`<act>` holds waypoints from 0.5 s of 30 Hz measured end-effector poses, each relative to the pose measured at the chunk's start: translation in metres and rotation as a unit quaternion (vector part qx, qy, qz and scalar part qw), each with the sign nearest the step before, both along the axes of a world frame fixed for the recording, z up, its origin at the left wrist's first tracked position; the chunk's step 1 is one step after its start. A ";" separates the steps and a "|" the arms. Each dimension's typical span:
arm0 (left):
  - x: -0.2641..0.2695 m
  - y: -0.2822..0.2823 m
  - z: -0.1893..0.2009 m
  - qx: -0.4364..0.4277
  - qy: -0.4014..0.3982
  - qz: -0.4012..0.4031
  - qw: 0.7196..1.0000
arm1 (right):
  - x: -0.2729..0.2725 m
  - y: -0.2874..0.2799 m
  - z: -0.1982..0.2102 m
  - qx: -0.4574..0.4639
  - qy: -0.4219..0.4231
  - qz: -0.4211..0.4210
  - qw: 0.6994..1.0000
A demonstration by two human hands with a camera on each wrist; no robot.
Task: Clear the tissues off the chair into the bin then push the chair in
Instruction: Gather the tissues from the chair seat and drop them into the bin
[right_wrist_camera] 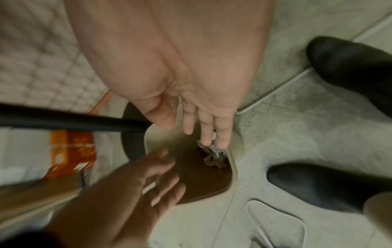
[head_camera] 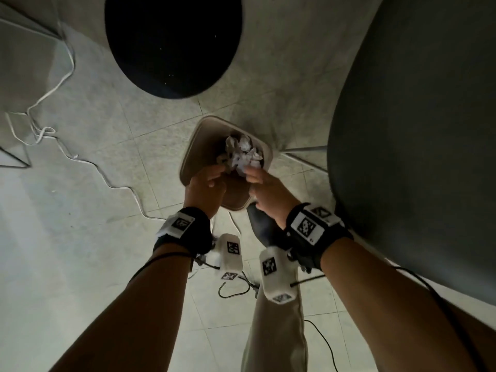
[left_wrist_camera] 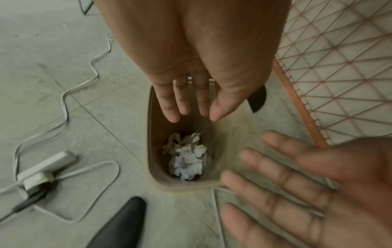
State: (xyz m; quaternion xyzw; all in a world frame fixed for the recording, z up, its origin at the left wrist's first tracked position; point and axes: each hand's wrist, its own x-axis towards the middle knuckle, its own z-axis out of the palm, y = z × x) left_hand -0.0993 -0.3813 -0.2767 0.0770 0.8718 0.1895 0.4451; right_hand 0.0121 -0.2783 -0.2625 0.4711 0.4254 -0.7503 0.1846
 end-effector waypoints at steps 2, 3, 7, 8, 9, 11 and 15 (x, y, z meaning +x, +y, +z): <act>0.014 0.004 0.022 0.024 -0.011 0.017 0.999 | 0.015 -0.003 0.024 0.020 0.014 0.040 0.999; 0.021 0.008 0.035 0.043 -0.026 0.034 0.998 | 0.023 -0.001 0.038 0.025 0.028 0.055 0.998; 0.052 0.029 0.091 0.077 -0.058 0.054 0.994 | 0.055 0.014 0.100 0.026 0.054 0.033 0.998; 0.062 0.037 0.105 0.091 -0.060 0.065 0.992 | 0.065 0.020 0.113 0.030 0.054 0.016 0.998; 0.072 0.045 0.118 0.107 -0.066 0.081 0.989 | 0.075 0.027 0.126 0.032 0.052 0.000 0.998; 0.091 0.064 0.145 0.128 -0.071 0.074 0.986 | 0.100 0.038 0.148 0.049 0.059 -0.037 0.996; 0.129 0.098 0.180 0.157 -0.087 -0.030 0.983 | 0.159 0.060 0.181 0.077 0.049 -0.132 0.987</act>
